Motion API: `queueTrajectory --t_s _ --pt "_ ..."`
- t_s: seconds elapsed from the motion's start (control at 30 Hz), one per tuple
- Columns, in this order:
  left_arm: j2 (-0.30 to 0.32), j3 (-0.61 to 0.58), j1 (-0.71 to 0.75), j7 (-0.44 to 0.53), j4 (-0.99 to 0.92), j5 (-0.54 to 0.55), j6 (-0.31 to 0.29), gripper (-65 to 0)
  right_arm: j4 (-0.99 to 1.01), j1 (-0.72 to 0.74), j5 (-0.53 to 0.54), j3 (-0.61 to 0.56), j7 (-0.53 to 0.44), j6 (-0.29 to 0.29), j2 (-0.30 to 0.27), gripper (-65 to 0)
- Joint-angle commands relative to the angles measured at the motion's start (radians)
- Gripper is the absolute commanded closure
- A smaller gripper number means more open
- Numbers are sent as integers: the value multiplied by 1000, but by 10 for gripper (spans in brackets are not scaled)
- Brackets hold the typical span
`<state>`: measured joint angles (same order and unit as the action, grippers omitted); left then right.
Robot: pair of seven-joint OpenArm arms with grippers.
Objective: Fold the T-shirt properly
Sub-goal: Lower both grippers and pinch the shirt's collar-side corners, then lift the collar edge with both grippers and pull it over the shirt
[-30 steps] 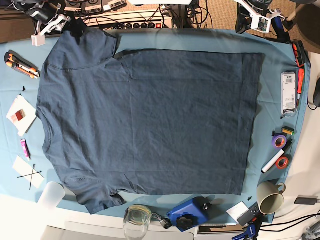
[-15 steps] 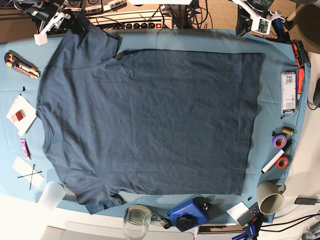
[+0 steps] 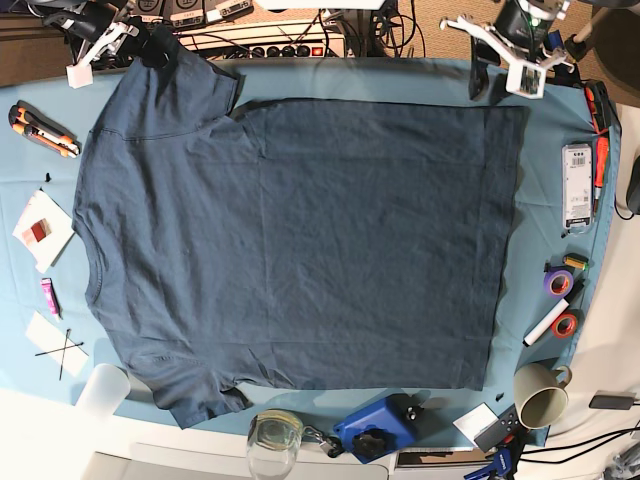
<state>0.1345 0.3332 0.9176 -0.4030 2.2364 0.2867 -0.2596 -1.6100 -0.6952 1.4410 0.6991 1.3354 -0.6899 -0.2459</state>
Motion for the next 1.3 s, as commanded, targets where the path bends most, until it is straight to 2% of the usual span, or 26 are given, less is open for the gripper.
queueTrajectory --t_s 0.0,0.1,0.23,0.5,0.7,0.97,1.1,1.27 --pt "2 3 -8 6 18 6 49 -218 -14 -8 24 10 -2 -8 -12 0" --pt "2 3 -58 -34 18 6 151 -276 -14 -8 24 10 0 -8 -12 0" --pt "2 3 -113 -91 16 6 203 -275 -14 -8 24 10 1 -8 -12 0" --pt "2 4 -214 -99 -122 7 218 -275 -14 -9 12 10 6 -8 -12 0" --pt "2 35 -290 -176 -222 72 174 -275 -14 -9 9 10 15 -8 -12 0" --pt "5 185 -305 -204 -251 179 94 -275 -14 -8 10 10 19 -8 -12 0" --pt "19 209 -306 -244 -309 317 -16 -275 -14 -8 9 10 19 -8 -12 0" --pt "18 209 -335 -245 -390 310 -24 -275 -14 -8 10 10 19 -8 -12 0"
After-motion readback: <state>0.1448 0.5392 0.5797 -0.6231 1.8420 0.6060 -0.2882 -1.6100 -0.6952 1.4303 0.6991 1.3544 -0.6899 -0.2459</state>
